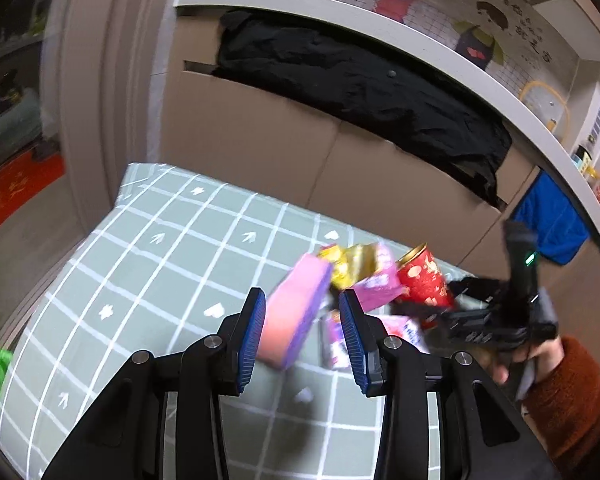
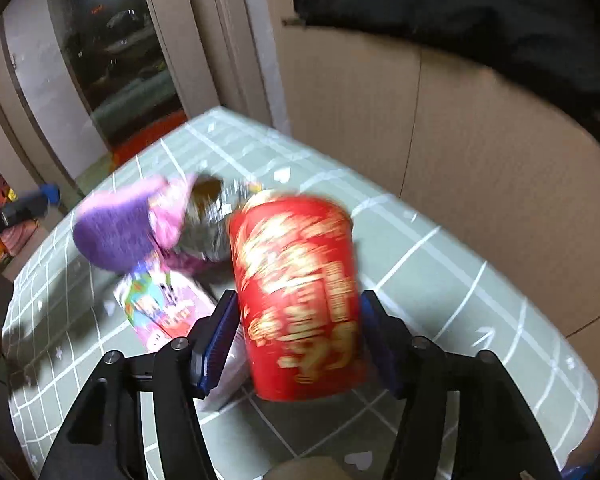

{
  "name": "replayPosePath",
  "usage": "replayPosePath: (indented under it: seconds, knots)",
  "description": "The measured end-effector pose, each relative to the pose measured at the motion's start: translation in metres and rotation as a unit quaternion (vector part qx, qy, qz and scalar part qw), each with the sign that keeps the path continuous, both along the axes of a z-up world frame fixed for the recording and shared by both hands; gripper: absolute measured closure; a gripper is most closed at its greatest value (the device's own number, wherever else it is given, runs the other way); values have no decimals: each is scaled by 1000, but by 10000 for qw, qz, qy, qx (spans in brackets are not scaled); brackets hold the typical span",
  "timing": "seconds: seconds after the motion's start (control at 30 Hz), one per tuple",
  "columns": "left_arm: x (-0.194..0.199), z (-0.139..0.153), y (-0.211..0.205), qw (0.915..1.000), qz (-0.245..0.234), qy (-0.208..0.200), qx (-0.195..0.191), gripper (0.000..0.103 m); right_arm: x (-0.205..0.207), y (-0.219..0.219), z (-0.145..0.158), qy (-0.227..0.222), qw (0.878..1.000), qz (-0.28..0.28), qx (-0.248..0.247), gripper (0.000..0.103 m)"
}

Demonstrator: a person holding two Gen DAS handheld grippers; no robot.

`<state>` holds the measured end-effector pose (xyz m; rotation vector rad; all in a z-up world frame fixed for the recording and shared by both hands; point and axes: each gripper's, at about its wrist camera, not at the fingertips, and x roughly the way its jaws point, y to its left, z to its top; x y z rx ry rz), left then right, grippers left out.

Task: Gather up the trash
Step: 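Return to the table and grasp the red paper cup with the right gripper, then grasp the yellow-and-pink snack wrapper with the left gripper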

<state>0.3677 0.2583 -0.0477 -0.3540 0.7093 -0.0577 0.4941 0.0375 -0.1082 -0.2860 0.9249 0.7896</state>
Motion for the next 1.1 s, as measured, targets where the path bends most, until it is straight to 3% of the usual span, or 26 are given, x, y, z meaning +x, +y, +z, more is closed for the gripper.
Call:
replayPosePath:
  seconds: [0.13, 0.27, 0.53, 0.63, 0.73, 0.77, 0.93, 1.1]
  knots:
    - [16, 5, -25, 9994, -328, -14, -50, 63, -12, -16, 6, -237, 9988, -313, 306, 51]
    - [33, 5, -60, 9983, -510, -3, 267, 62, -27, -48, 26, -282, 9950, -681, 670, 51]
    - [86, -28, -100, 9949, -27, 391, 925, 62, -73, -96, 55, -382, 9912, -940, 845, 51]
    - [95, -42, -99, 9941, 171, 585, 901, 62, -91, -110, 63, -596, 9898, -1040, 764, 51]
    - [88, -41, -97, 9955, 317, 543, 705, 64, -105, -121, 66, -764, 9889, -1069, 691, 51]
    - [84, -38, -97, 9961, 326, 516, 638, 70, -110, -126, 67, -784, 9885, -1083, 707, 51]
    - [62, -21, -102, 9950, 321, 379, 867, 86, -120, -143, 70, -684, 9859, -1232, 906, 50]
    - [23, 0, -106, 9965, 226, 164, 785, 87, -127, -145, 73, -646, 9842, -1299, 1013, 50]
